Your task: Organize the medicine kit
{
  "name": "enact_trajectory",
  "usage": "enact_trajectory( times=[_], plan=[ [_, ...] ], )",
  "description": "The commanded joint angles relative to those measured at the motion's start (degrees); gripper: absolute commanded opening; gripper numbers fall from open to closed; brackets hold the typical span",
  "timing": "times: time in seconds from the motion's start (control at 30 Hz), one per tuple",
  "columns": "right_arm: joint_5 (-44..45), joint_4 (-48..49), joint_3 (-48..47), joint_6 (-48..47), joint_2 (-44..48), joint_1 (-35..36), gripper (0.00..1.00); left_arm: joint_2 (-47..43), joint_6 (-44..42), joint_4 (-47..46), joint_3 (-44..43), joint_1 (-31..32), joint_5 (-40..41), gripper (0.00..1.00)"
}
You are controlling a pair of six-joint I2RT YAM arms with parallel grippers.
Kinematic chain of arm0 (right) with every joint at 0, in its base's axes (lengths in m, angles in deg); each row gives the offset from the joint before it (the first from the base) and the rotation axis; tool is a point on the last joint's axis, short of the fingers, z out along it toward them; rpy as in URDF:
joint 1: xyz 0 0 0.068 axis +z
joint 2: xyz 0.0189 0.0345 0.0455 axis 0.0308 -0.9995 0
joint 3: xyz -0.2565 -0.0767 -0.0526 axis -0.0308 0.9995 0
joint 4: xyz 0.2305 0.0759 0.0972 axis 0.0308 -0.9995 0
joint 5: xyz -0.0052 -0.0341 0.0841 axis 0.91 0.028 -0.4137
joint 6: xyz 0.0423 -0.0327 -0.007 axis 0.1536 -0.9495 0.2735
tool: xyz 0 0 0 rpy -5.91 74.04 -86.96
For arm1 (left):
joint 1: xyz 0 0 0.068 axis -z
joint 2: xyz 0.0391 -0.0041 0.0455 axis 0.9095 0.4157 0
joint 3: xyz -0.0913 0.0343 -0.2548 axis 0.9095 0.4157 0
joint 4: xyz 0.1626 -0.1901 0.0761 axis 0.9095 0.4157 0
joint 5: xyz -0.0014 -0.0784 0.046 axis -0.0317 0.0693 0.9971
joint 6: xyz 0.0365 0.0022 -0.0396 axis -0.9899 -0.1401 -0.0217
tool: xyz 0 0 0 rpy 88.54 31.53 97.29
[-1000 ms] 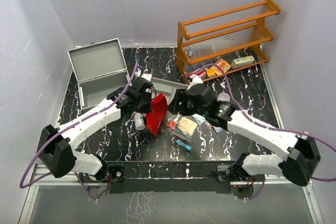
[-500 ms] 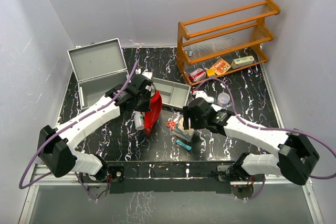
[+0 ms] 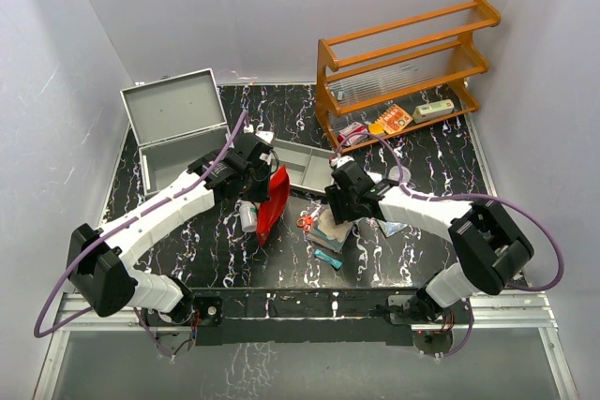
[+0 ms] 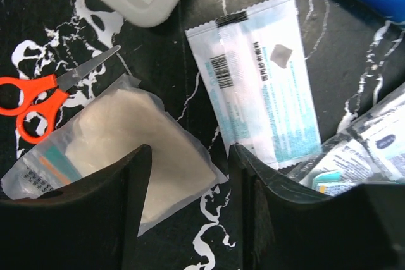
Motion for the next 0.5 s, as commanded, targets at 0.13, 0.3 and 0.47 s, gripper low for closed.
enact_trajectory(
  times=[0.13, 0.3, 0.47],
  plan=[
    [-6.41, -0.11, -1.17, 0.94, -1.58, -0.17, 0.37, -2.21, -0.11, -0.7, 0.36, -0.08, -1.89, 0.0],
    [-3.44, -2.94, -0.81, 6.23, -1.51, -0.54, 0.15, -1.98, -0.15, -1.45, 0.64, -0.13, -2.67, 0.0],
    [5.11, -9.87, -1.1, 17.54, 1.15, -0.63, 0.01, -1.97, -0.24, -1.9, 0.95, -0.12, -2.89, 0.0]
  ],
)
